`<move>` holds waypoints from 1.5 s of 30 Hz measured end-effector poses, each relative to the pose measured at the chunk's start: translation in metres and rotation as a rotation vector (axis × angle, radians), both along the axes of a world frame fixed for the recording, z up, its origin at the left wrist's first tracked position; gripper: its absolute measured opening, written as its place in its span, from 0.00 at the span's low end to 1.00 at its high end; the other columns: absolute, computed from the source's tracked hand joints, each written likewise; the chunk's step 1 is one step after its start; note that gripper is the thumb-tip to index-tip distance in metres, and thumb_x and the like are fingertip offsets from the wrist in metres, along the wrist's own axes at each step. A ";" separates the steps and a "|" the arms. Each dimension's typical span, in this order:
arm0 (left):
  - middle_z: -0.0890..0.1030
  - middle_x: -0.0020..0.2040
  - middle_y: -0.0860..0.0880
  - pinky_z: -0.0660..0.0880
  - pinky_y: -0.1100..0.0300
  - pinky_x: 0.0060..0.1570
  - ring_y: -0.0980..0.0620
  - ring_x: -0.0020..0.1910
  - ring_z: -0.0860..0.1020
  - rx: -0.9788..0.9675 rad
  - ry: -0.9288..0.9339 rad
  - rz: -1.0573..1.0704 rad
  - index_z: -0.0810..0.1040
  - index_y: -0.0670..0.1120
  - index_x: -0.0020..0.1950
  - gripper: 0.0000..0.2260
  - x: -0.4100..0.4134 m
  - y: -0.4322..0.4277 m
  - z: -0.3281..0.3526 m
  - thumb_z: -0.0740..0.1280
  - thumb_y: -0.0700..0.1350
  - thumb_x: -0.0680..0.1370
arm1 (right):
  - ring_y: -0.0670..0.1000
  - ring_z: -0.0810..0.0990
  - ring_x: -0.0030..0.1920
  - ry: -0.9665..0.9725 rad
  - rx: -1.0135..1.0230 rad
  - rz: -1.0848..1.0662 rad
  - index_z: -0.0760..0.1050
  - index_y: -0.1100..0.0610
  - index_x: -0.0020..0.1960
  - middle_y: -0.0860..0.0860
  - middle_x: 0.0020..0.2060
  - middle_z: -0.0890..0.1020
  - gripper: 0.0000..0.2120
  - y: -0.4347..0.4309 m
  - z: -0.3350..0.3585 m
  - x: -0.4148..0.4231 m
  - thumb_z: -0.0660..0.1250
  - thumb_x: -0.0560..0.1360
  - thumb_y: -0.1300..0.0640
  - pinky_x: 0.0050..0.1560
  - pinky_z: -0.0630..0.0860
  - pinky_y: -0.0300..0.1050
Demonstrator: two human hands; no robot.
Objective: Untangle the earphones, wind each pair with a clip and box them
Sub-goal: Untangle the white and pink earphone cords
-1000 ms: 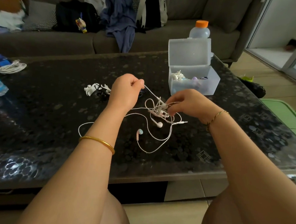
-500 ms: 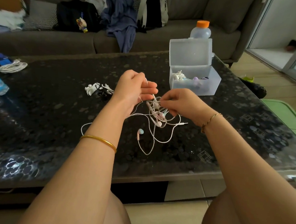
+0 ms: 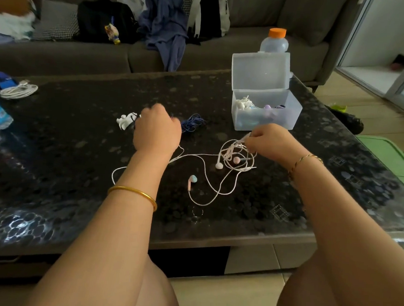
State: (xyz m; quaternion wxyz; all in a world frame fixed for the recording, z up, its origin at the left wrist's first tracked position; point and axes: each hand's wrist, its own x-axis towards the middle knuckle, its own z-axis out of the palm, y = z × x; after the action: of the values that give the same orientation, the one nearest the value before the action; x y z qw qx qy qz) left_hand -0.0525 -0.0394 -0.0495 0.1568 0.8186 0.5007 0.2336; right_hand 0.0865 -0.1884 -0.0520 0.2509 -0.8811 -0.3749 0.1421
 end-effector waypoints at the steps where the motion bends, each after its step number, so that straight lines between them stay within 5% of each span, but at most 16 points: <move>1: 0.74 0.61 0.41 0.72 0.52 0.45 0.43 0.55 0.76 -0.093 0.187 -0.001 0.71 0.41 0.64 0.15 0.000 -0.001 -0.003 0.61 0.47 0.80 | 0.52 0.74 0.43 0.041 0.037 -0.012 0.77 0.63 0.48 0.51 0.34 0.74 0.09 0.000 0.002 -0.001 0.61 0.76 0.59 0.47 0.71 0.43; 3: 0.68 0.67 0.40 0.71 0.51 0.49 0.42 0.61 0.72 -0.236 0.495 0.014 0.66 0.42 0.71 0.22 0.000 -0.005 -0.009 0.64 0.49 0.79 | 0.49 0.70 0.39 0.138 0.115 -0.028 0.74 0.63 0.47 0.50 0.33 0.71 0.07 0.003 0.007 -0.002 0.58 0.76 0.63 0.44 0.69 0.40; 5: 0.64 0.70 0.41 0.70 0.50 0.56 0.41 0.66 0.67 -0.179 0.632 0.037 0.63 0.42 0.73 0.28 0.004 -0.013 -0.012 0.68 0.50 0.77 | 0.48 0.68 0.35 0.207 0.146 -0.037 0.73 0.63 0.43 0.50 0.32 0.69 0.07 0.006 0.010 -0.004 0.57 0.76 0.65 0.36 0.65 0.33; 8: 0.67 0.69 0.42 0.68 0.49 0.62 0.42 0.68 0.65 0.102 0.530 -0.152 0.66 0.44 0.71 0.27 0.015 -0.020 -0.019 0.69 0.50 0.76 | 0.46 0.65 0.28 0.364 0.299 -0.074 0.68 0.63 0.41 0.51 0.28 0.68 0.06 0.006 0.008 -0.005 0.56 0.76 0.65 0.23 0.63 0.29; 11: 0.70 0.67 0.46 0.68 0.49 0.62 0.44 0.68 0.65 0.022 0.422 -0.408 0.70 0.48 0.68 0.20 0.026 -0.026 -0.030 0.67 0.46 0.77 | 0.46 0.65 0.27 0.450 0.394 -0.092 0.67 0.59 0.35 0.51 0.28 0.68 0.11 0.005 0.004 -0.002 0.55 0.76 0.64 0.18 0.62 0.29; 14: 0.70 0.66 0.45 0.69 0.50 0.62 0.44 0.67 0.66 -0.096 0.426 -0.397 0.71 0.48 0.67 0.17 0.028 -0.024 -0.043 0.64 0.40 0.78 | 0.47 0.65 0.28 0.507 0.437 -0.118 0.66 0.58 0.34 0.52 0.29 0.68 0.12 0.005 0.004 0.000 0.55 0.76 0.63 0.19 0.62 0.31; 21: 0.76 0.55 0.48 0.72 0.50 0.58 0.47 0.59 0.72 0.013 0.366 -0.382 0.78 0.50 0.52 0.04 0.027 -0.017 -0.046 0.66 0.46 0.78 | 0.49 0.68 0.27 0.629 0.582 -0.178 0.66 0.59 0.33 0.53 0.27 0.68 0.13 0.005 0.002 0.006 0.55 0.76 0.62 0.30 0.65 0.41; 24: 0.79 0.47 0.48 0.74 0.47 0.56 0.47 0.51 0.77 -0.031 0.144 -0.277 0.77 0.48 0.47 0.03 0.028 -0.008 -0.034 0.65 0.44 0.79 | 0.45 0.70 0.26 0.502 0.456 -0.204 0.70 0.59 0.44 0.51 0.30 0.70 0.08 0.003 -0.002 0.010 0.57 0.75 0.55 0.23 0.67 0.35; 26: 0.81 0.45 0.46 0.76 0.47 0.52 0.46 0.48 0.80 -0.125 -0.064 -0.154 0.79 0.43 0.47 0.05 0.029 0.006 -0.027 0.65 0.42 0.78 | 0.47 0.71 0.32 0.320 0.250 -0.163 0.69 0.57 0.60 0.51 0.35 0.73 0.16 0.000 -0.005 0.014 0.58 0.75 0.52 0.30 0.68 0.38; 29: 0.83 0.44 0.45 0.79 0.60 0.37 0.52 0.37 0.83 -0.463 -0.533 0.055 0.75 0.38 0.59 0.10 0.022 0.019 -0.013 0.60 0.38 0.79 | 0.49 0.71 0.33 0.092 -0.013 -0.140 0.71 0.58 0.43 0.53 0.34 0.74 0.09 -0.004 -0.011 0.017 0.58 0.77 0.53 0.35 0.68 0.42; 31: 0.83 0.44 0.45 0.78 0.64 0.30 0.55 0.31 0.82 -0.652 -0.865 0.160 0.70 0.39 0.64 0.13 0.012 0.020 -0.004 0.55 0.37 0.81 | 0.49 0.71 0.33 -0.008 -0.088 -0.170 0.70 0.57 0.46 0.52 0.32 0.73 0.08 -0.004 -0.013 0.020 0.58 0.78 0.52 0.37 0.68 0.43; 34: 0.83 0.47 0.41 0.77 0.64 0.30 0.52 0.33 0.84 -0.770 -1.266 0.267 0.65 0.40 0.68 0.15 -0.005 0.016 0.008 0.51 0.37 0.82 | 0.52 0.74 0.38 -0.026 -0.181 -0.224 0.73 0.59 0.45 0.52 0.34 0.73 0.12 -0.005 -0.016 0.024 0.58 0.78 0.51 0.42 0.71 0.45; 37: 0.80 0.52 0.40 0.80 0.62 0.35 0.50 0.40 0.84 -0.696 -1.459 0.311 0.66 0.39 0.64 0.11 -0.012 0.017 0.008 0.50 0.38 0.83 | 0.51 0.73 0.35 -0.040 -0.210 -0.268 0.71 0.58 0.39 0.53 0.34 0.74 0.14 -0.004 -0.017 0.027 0.58 0.78 0.50 0.43 0.71 0.47; 41: 0.79 0.52 0.43 0.81 0.61 0.43 0.56 0.43 0.82 -0.343 -1.089 0.307 0.69 0.41 0.55 0.05 -0.013 0.023 0.003 0.56 0.37 0.81 | 0.53 0.75 0.41 -0.079 -0.222 -0.284 0.72 0.58 0.44 0.52 0.34 0.73 0.13 -0.001 -0.020 0.027 0.58 0.79 0.49 0.47 0.73 0.48; 45: 0.80 0.43 0.45 0.77 0.62 0.31 0.54 0.35 0.80 -0.507 -0.585 0.150 0.75 0.37 0.58 0.10 -0.009 0.016 0.001 0.59 0.37 0.80 | 0.53 0.76 0.43 -0.052 -0.223 -0.261 0.75 0.60 0.55 0.54 0.40 0.77 0.13 0.008 -0.017 0.026 0.59 0.79 0.52 0.49 0.75 0.48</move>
State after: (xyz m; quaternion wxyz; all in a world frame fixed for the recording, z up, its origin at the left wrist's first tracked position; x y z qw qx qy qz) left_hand -0.0619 -0.0239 -0.0490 0.4728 0.6138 0.5351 0.3367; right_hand 0.1122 -0.1803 -0.0688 0.1583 -0.9480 -0.2456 0.1260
